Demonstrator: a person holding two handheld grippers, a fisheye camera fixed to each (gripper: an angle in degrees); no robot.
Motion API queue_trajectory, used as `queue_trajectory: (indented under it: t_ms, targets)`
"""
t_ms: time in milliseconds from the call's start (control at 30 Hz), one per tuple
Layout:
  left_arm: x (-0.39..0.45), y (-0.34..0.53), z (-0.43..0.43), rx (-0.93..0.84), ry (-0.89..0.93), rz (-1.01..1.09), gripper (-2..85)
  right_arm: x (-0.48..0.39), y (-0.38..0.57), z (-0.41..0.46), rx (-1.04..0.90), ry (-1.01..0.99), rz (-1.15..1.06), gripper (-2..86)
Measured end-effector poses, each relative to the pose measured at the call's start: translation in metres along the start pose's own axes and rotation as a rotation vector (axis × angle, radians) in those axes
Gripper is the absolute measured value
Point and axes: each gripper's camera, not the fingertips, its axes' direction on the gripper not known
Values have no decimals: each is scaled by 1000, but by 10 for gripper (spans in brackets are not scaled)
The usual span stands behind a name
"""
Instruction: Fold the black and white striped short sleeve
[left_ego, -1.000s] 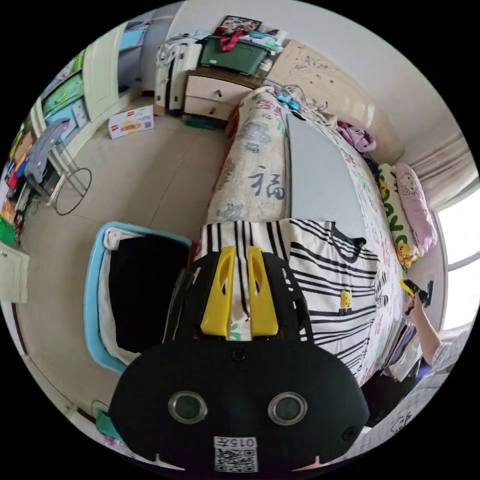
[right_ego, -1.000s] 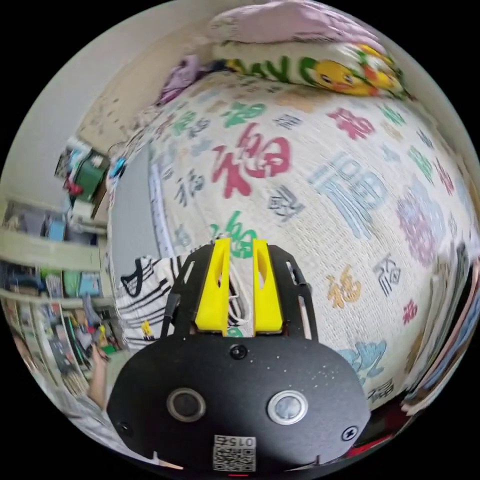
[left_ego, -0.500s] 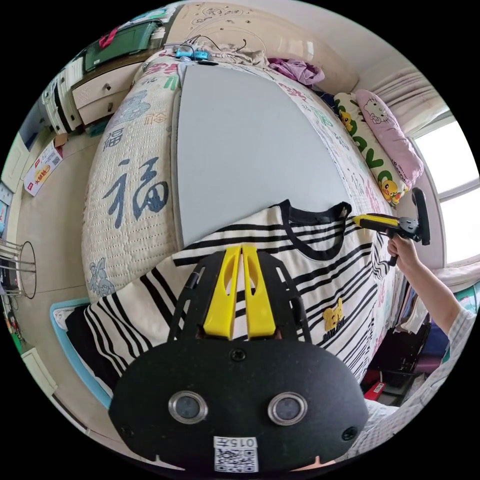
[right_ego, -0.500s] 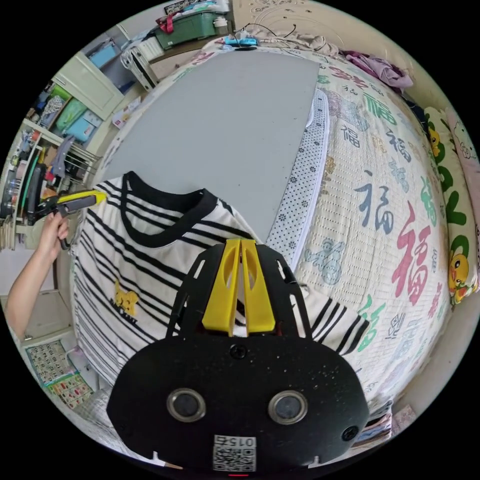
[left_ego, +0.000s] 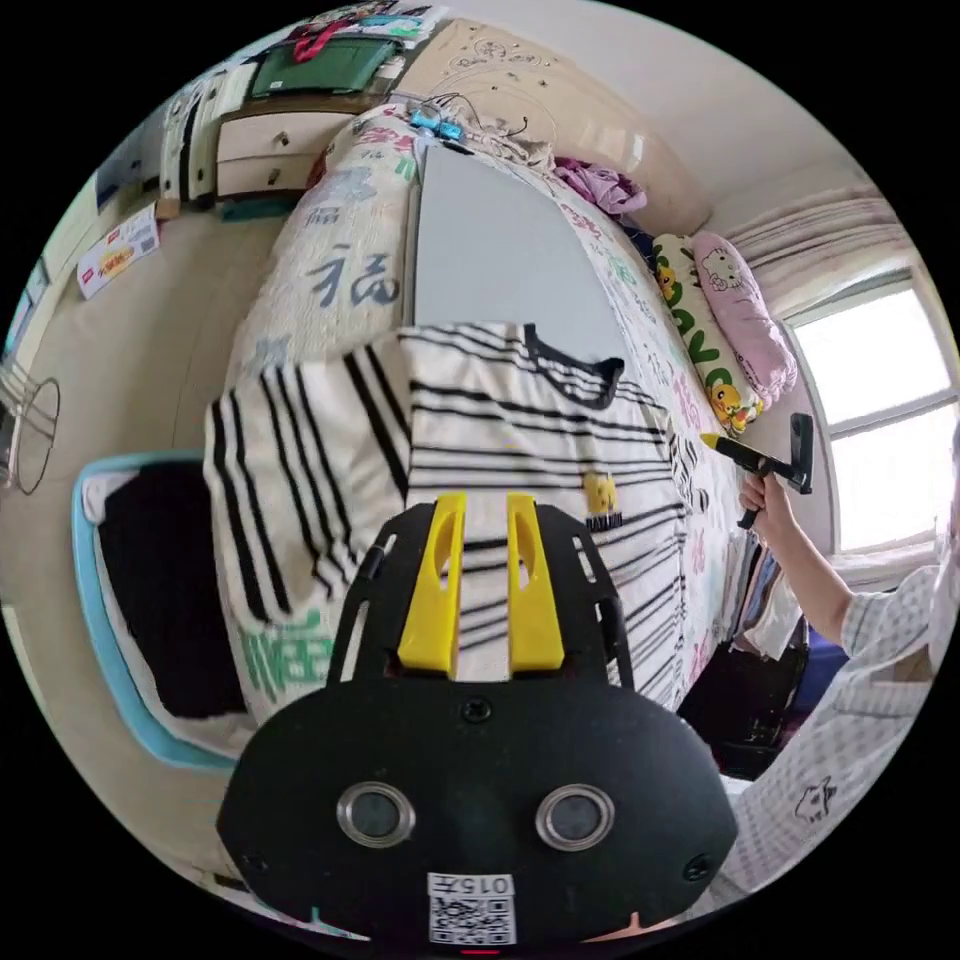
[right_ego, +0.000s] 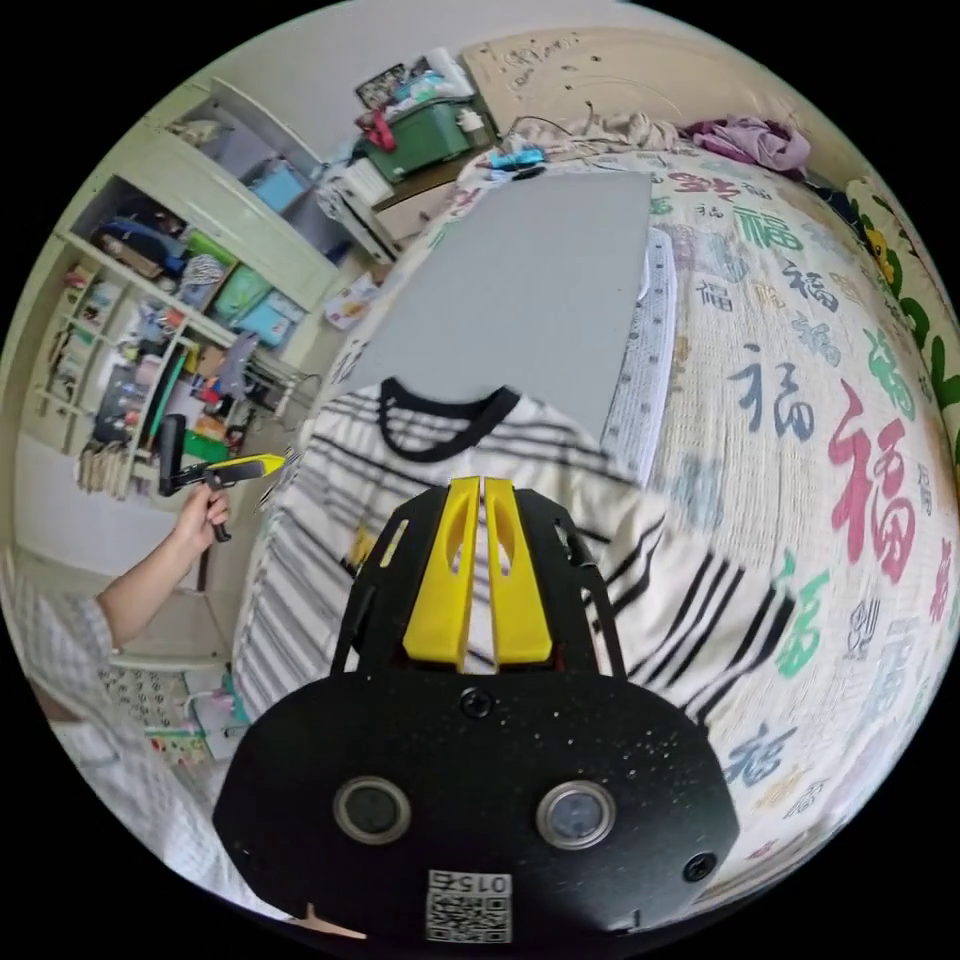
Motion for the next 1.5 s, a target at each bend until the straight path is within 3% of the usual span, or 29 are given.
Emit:
queue_trajectory:
  t_ms: [167,267,433,567,733,800,933,1033,1100,1200,1500]
  targets:
    - [-34,156,-40,-165,-32,-232,81,-2,182,-65,-149,-52,193,49]
    - [-47,238,-47,-293,-81,-353,100,9,316,-91,-267,-91,457,87]
    - [-66,305,-37,-306,22,-468,111,6,418,-105,-361,-108,649,119]
    - [-67,319,-14,-363,29,-415,94,-11,441,-107,-429,-160,639,125]
    - [-76,334,-12,-322,119,-427,10,-39,459,-116,-509,-187,595,16]
    - [-77,342,-15,-321,58,-431,-2,-46,466,-125,-517,-182,596,7]
    - [-76,354,-19,-344,10,-403,-2,-63,481,-156,-480,-145,585,8]
    - [-82,360,-20,-283,64,-426,16,-68,490,-178,-408,-145,617,45]
    - [-92,362,-14,-247,105,-478,74,-71,493,-184,-379,-178,614,72]
    - [-89,360,5,-281,150,-437,81,-83,493,-180,-393,-230,612,102]
    - [-80,363,35,-291,118,-441,-1,-122,496,-196,-405,-224,619,17]
